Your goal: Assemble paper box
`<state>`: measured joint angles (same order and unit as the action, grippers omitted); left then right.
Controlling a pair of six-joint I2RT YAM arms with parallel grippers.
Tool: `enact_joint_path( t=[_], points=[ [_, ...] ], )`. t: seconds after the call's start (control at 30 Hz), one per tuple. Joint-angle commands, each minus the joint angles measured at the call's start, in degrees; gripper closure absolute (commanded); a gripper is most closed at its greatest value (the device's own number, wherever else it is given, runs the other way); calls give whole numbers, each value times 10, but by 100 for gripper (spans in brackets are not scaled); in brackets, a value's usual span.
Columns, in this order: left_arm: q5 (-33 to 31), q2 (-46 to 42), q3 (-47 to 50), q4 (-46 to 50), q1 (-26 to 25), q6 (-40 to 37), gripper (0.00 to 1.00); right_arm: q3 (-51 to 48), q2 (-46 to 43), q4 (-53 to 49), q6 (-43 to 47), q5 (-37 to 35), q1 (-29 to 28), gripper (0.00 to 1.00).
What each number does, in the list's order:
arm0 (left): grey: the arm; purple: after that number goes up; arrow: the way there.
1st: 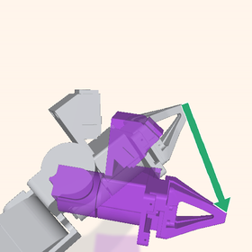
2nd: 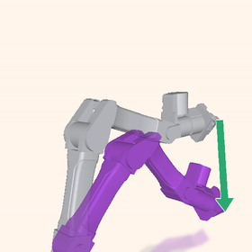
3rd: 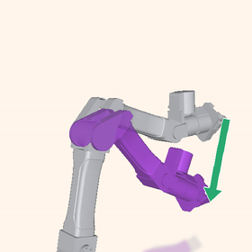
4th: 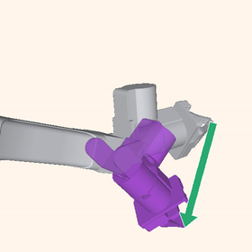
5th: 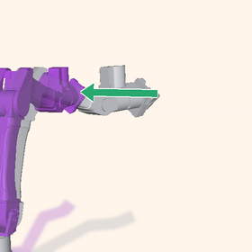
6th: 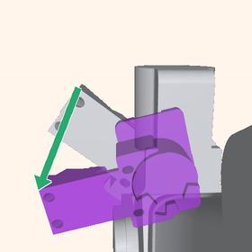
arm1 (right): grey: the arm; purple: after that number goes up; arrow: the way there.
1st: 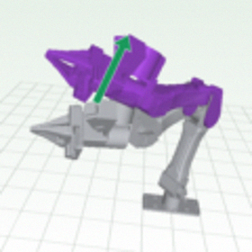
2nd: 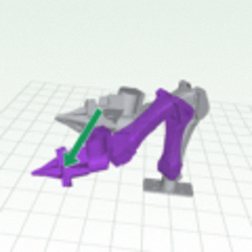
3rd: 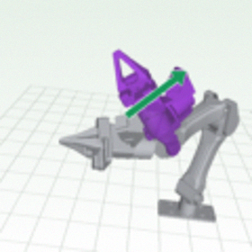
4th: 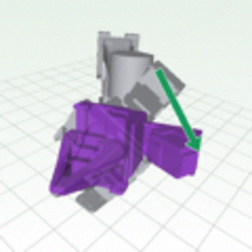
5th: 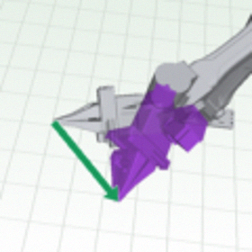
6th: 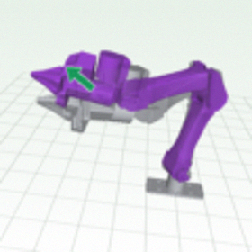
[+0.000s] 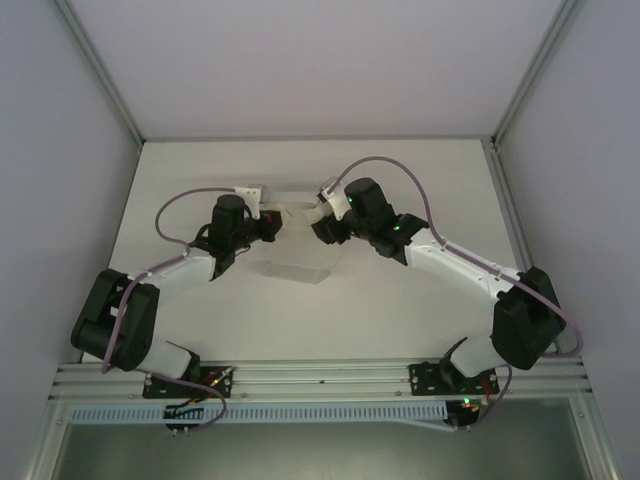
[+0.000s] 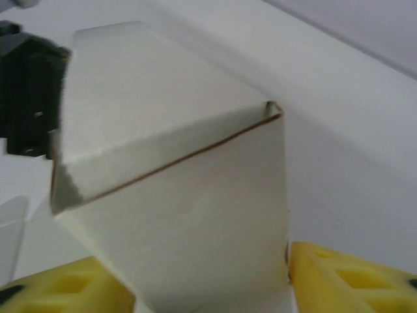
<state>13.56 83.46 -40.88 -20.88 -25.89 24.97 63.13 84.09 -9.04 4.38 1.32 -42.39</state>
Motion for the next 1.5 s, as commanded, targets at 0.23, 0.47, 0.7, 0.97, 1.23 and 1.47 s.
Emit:
enact_joint_path(
  t=[0.23, 0.47, 0.7, 0.97, 1.23, 1.47],
  points=[
    [-115, -3, -60, 82, -41, 54, 100, 74, 115, 66, -80, -463, -64, 92],
    [-300, 33, -114, 272, -16, 174, 100, 154, 179, -93, -177, -641, -50, 100],
    [-423, 65, -127, 399, 17, 207, 100, 130, 154, -154, -243, -741, -17, 100],
    [-351, 57, -127, 320, -8, 111, 100, 110, 150, -124, -254, -704, -24, 93],
    [-164, 27, -123, 164, -54, 24, 100, -22, 90, 171, -131, -255, -31, 42],
    [-159, 30, -150, 191, -52, -11, 100, -116, -6, 296, -119, -38, -31, 0]
  ],
)
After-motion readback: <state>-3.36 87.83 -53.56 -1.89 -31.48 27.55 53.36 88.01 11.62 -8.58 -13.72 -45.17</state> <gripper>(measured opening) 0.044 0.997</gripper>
